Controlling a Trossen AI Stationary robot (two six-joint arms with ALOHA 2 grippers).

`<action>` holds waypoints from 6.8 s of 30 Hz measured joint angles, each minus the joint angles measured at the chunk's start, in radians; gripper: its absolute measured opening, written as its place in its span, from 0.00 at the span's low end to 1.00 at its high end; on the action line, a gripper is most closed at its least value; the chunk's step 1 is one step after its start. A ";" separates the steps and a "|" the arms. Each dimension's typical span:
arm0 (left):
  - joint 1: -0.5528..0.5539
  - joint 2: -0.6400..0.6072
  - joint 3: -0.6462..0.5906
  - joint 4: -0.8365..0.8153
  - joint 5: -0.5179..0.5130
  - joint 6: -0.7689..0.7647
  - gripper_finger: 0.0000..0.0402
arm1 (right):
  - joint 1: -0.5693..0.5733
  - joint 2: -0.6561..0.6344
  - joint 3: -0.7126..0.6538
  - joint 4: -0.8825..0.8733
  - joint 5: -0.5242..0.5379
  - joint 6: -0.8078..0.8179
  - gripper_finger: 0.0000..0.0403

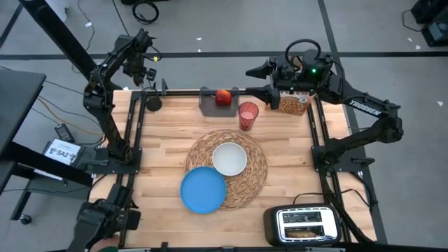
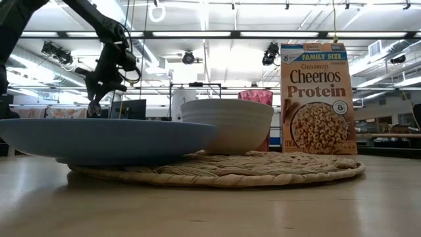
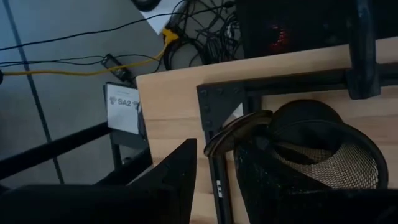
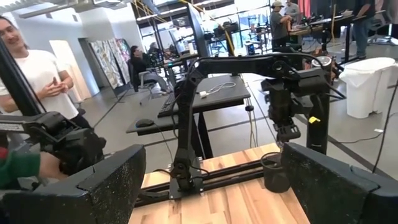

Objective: Arrange a breakfast setting
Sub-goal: Put the black spoon on the brown tablemat to the right of the white bowl

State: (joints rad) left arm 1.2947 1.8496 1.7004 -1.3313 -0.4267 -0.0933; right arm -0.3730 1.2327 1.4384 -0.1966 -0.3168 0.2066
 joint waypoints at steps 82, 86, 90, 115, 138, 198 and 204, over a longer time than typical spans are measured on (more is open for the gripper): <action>-0.027 -0.038 0.137 -0.020 0.394 -0.104 0.34 | -0.142 0.000 0.000 0.095 0.007 0.023 0.93; -0.106 -0.080 0.142 -0.019 0.343 -0.258 0.34 | -0.147 0.000 0.000 0.092 0.003 0.002 0.93; -0.278 -0.091 0.142 0.014 0.069 -0.472 0.34 | -0.147 0.000 0.000 0.091 0.001 -0.001 0.93; -0.485 0.079 -0.060 0.123 -0.451 -1.096 0.34 | -0.146 0.000 0.000 -0.023 0.012 0.137 0.93; -0.427 0.104 -0.060 0.101 -0.491 -1.174 0.52 | -0.094 0.000 0.000 -0.047 0.008 -0.026 0.93; -0.507 -0.154 -0.060 0.061 -0.564 -1.086 0.05 | -0.151 -0.027 0.000 -0.054 -0.036 -0.139 0.93; -0.655 -0.341 -0.060 0.290 -0.486 -0.731 0.05 | -0.112 -0.027 0.000 -0.054 -0.081 -0.182 0.93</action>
State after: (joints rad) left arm 0.6402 1.5084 1.6405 -1.0418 -0.9125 -0.8242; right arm -0.4846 1.2057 1.4384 -0.2504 -0.3980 0.0244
